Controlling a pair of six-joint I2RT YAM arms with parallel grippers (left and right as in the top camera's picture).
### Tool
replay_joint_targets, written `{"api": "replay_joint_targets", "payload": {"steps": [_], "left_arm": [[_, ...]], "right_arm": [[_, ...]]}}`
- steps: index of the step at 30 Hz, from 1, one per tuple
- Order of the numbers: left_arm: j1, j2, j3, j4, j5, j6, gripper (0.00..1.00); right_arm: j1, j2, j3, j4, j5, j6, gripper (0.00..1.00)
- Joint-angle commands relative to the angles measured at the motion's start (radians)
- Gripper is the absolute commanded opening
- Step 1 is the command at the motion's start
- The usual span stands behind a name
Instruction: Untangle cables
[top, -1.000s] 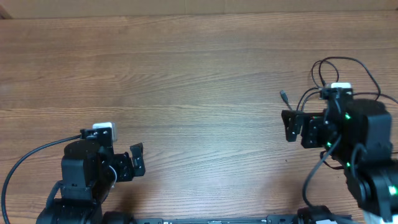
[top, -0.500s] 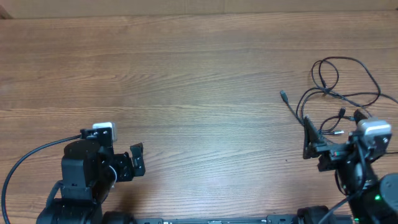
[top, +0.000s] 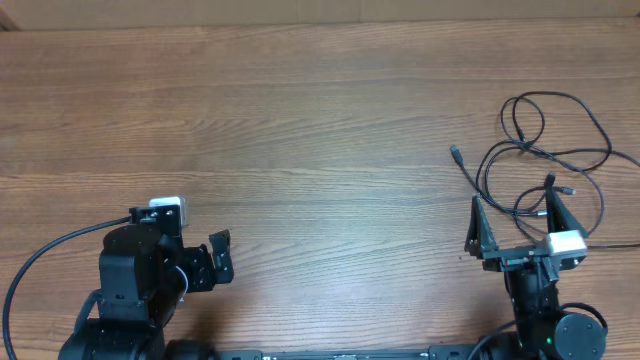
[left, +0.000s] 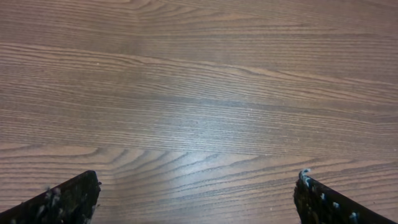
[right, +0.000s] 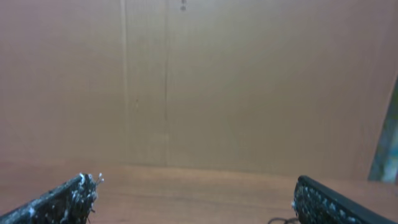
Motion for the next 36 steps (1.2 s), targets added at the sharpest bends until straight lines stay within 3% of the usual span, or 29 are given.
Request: {"api": "replay_joint_targets", "payload": {"steps": [1,9,17,36], "left_arm": [[0.004,-0.002,-0.007,0.001,0.011,-0.010,1.00],[0.004,-0.002,-0.007,0.001,0.011,-0.010,1.00],[0.004,-0.002,-0.007,0.001,0.011,-0.010,0.99],[0.004,-0.002,-0.007,0.001,0.011,-0.010,1.00]], "right_arm": [[-0.004,-0.010,-0.074,0.077,0.010,-0.042,1.00],[-0.004,-0.010,-0.283,0.255,0.011,-0.053,1.00],[-0.004,-0.010,-0.280,0.045,-0.007,-0.071,1.00],[-0.004,-0.010,-0.280,0.050,-0.010,-0.074,1.00]]}}
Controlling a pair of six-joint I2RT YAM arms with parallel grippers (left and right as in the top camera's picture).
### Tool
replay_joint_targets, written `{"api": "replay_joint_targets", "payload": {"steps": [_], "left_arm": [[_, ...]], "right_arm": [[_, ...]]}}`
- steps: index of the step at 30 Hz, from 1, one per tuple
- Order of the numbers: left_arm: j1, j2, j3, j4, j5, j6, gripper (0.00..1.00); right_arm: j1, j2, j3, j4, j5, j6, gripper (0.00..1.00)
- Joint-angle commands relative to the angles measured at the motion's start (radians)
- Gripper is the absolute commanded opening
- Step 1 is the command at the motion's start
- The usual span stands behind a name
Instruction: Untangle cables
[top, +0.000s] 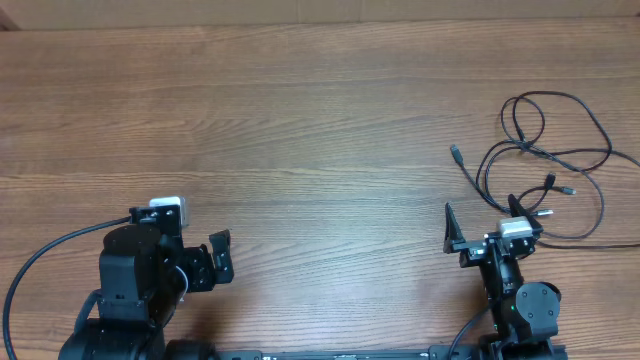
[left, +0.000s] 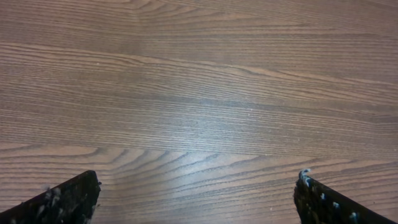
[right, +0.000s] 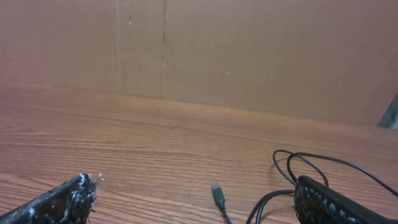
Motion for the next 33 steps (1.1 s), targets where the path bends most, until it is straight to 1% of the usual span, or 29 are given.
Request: {"api": "replay_joint_targets", "payload": {"steps": [1,19,21,22,23,27,30,33], "left_arm": [[0.004,-0.002,-0.007,0.000,0.011,-0.010,0.99],[0.007,-0.017,-0.009,-0.011,0.010,-0.006,1.00],[0.013,-0.054,-0.029,0.051,0.004,0.039,1.00],[0.023,-0.090,-0.058,0.106,0.005,0.072,1.00],[0.030,-0.117,-0.082,0.140,0.006,0.082,1.00],[0.052,-0.244,-0.225,0.267,0.006,0.092,1.00],[0.053,-0.369,-0.397,0.433,0.004,0.100,1.00],[0.053,-0.459,-0.526,0.573,0.014,0.099,1.00]], "right_arm": [[-0.004,-0.009,-0.010,0.006,-0.005,-0.004,1.00],[-0.004,-0.009,-0.010,0.006,-0.005,-0.004,1.00],[-0.004,-0.009,-0.010,0.006,-0.005,-0.004,1.00],[-0.004,-0.009,-0.010,0.006,-0.005,-0.004,1.00],[-0.004,-0.009,-0.010,0.006,-0.005,-0.004,1.00],[-0.004,-0.009,-0.010,0.006,-0.005,-0.004,1.00],[-0.004,-0.009,-0.010,0.006,-0.005,-0.004,1.00],[-0.004,-0.009,-0.010,0.006,-0.005,-0.004,1.00]]}}
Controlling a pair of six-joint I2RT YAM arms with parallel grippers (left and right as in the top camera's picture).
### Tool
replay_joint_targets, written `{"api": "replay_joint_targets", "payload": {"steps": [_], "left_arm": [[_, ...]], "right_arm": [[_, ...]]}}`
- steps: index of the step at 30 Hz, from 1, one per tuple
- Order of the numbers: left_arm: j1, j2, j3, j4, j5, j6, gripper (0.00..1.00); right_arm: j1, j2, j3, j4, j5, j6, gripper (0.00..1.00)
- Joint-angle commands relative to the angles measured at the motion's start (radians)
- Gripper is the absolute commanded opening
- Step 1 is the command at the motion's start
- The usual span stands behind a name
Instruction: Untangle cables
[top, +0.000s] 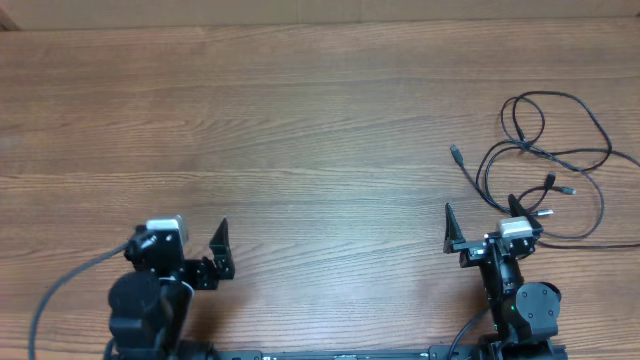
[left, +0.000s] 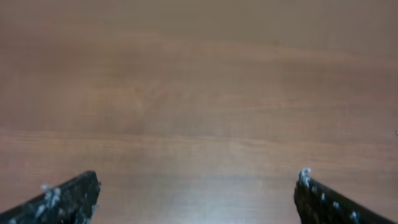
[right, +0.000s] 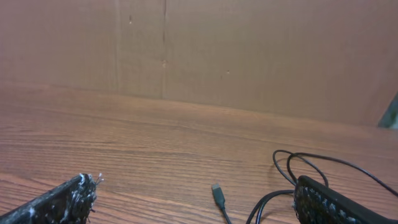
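Note:
A tangle of thin black cables (top: 552, 152) lies on the wooden table at the right, with a plug end (top: 455, 153) sticking out to the left. My right gripper (top: 481, 222) stands open just in front of the tangle. In the right wrist view the plug (right: 217, 193) lies between its fingers (right: 65, 200) and cable loops (right: 292, 163) lie by the right finger. My left gripper (top: 186, 248) is open at the near left, far from the cables. The left wrist view is blurred and shows only bare wood between its fingers (left: 326, 202).
The wooden table (top: 300, 120) stretches across the view. A brown cardboard wall (right: 249, 56) stands along its far edge. Each arm's base sits at the near edge.
My left arm has changed pose near the front left edge; its wrist view now shows other wood, blurred. The right arm and the cables have not moved.
At first my right gripper stood open further right, its camera facing the back wall. Then it was a little to the left and tilted down, with the plug and cable loops in its view. It stays there while the left arm has shifted.

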Motion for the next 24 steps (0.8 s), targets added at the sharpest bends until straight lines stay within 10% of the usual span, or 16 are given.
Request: {"api": "replay_joint_targets", "payload": {"steps": [1,14,24], "left_arm": [[0.007,-0.114,-0.154,0.139,0.014,0.022,1.00],[0.019,-0.257,-0.507,0.729,-0.019,0.092,1.00],[0.019,-0.257,-0.505,0.548,0.006,0.203,1.00]], "right_arm": [[-0.004,-0.008,-0.010,0.006,-0.005,-0.004,1.00],[-0.004,-0.008,-0.010,0.006,-0.005,-0.004,1.00],[-0.004,-0.008,-0.010,0.006,-0.005,-0.004,1.00]]}}
